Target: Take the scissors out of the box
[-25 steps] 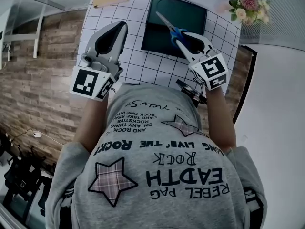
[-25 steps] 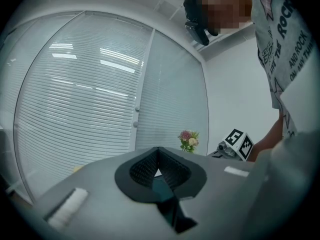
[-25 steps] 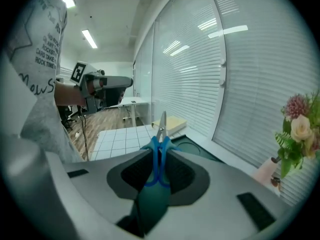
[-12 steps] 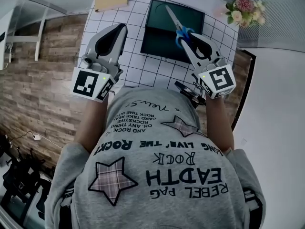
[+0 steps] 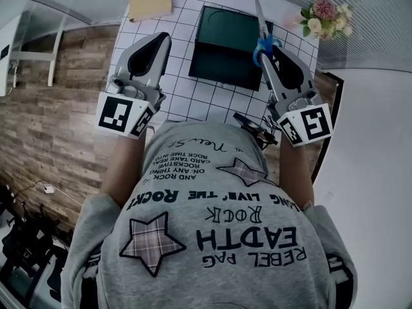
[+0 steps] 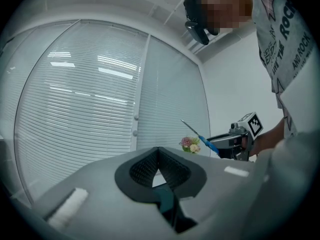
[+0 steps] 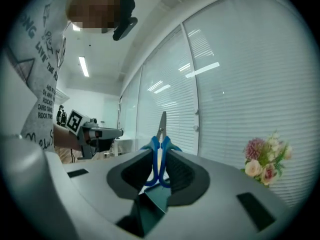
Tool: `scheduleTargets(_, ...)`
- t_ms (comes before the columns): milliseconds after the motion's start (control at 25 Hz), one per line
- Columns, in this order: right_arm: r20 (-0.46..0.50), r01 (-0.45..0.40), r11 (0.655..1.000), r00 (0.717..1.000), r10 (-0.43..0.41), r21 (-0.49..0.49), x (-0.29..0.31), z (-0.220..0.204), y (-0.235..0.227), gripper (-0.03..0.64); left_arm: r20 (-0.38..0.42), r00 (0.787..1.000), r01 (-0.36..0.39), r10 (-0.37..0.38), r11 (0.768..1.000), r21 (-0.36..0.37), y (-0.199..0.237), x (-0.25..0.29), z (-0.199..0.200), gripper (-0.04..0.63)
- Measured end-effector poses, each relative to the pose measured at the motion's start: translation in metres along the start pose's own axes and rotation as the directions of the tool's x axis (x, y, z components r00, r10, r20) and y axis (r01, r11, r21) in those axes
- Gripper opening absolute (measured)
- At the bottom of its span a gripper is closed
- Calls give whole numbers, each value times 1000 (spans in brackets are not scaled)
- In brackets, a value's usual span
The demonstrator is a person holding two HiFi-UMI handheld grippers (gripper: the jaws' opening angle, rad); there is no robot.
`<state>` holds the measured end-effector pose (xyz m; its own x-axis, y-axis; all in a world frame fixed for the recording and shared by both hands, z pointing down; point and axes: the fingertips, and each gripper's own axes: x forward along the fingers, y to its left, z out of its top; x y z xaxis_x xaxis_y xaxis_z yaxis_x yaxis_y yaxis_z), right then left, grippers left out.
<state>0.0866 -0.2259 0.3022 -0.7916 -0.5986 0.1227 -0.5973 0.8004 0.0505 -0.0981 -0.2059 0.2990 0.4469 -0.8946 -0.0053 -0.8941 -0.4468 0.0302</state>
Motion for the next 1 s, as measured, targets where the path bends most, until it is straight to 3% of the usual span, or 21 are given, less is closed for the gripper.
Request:
scheduleTargets(520,121,89,996,989,-90,9,-32,40,-10,95,65,998,-25,24,999,23,5,4,28,9)
scheduleTargets(1000,204,112,993,972,-114,24,-39,65,-13,95,77,996,-56,54,998,24,12,-2,35,9)
